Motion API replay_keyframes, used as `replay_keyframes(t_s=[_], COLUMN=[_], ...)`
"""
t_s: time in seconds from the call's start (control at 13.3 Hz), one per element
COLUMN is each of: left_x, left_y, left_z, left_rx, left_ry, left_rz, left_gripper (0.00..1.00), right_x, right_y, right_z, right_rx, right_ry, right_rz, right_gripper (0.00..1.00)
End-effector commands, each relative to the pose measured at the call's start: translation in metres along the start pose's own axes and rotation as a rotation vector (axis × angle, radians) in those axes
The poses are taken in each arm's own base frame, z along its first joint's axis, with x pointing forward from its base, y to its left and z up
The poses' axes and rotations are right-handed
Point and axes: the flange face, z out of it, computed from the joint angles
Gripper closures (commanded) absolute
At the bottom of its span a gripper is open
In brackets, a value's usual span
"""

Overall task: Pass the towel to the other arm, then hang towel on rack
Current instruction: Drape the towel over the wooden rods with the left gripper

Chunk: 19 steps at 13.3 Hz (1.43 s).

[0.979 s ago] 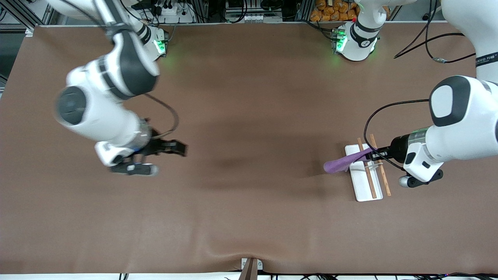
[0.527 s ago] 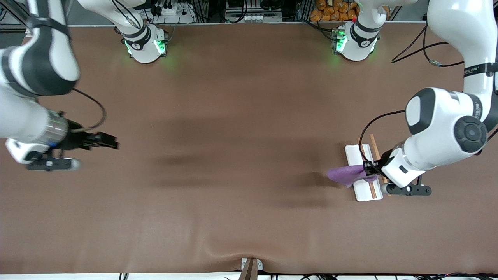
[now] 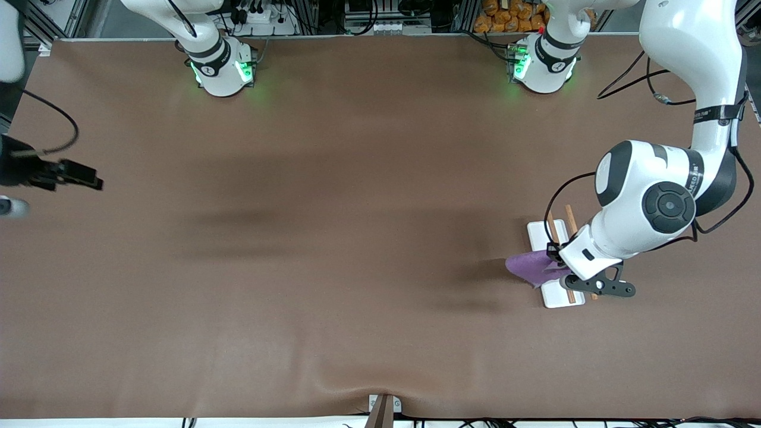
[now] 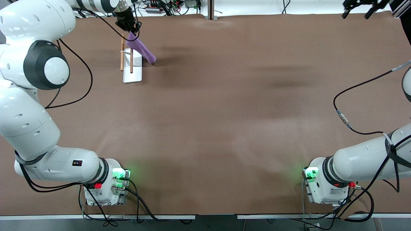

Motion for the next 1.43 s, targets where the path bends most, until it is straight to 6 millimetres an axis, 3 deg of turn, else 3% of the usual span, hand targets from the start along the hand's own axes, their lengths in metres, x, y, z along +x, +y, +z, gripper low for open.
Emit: replay_keyframes(t_s=[0.0, 0.23, 0.45, 0.75, 0.9, 1.05, 1.36], left_x=[-0.024, -0.032, -0.034, -0.033, -0.032, -0.029, -0.021], left_y=[-0.035, -0.075, -0.102, -0.107, -0.105, -0.101, -0.083], left_z=[-0.012, -0.022, -0.010, 0.000, 0.001, 0.000, 0.001], left_rx=[0.029, 0.031, 0.011, 0.006, -0.006, -0.057, -0.072], left_ry=[-0.005, -0.024, -0.041, -0.054, -0.053, -0.035, -0.026], left_rz=[-0.012, 0.031, 0.016, 0.009, 0.004, -0.021, -0.013], left_gripper=[1.00, 1.00, 1.00, 1.00, 1.00, 1.00, 1.00], right_x=[-0.028, -0.045, -0.048, -0.047, -0.046, -0.047, -0.048], right_y=[0.006, 0.005, 0.007, 0.002, -0.003, -0.004, -0.006], right_z=[-0.018, -0.029, -0.034, -0.041, -0.055, -0.067, -0.067], right_rx=[-0.023, -0.017, -0.017, -0.020, -0.010, -0.014, -0.022], right_ry=[-0.002, -0.028, -0.025, 0.001, 0.063, 0.110, 0.086], right_rz=[0.010, 0.114, 0.120, 0.111, 0.102, 0.093, 0.071], right_gripper=[0.00, 0.00, 0.00, 0.00, 0.00, 0.00, 0.00])
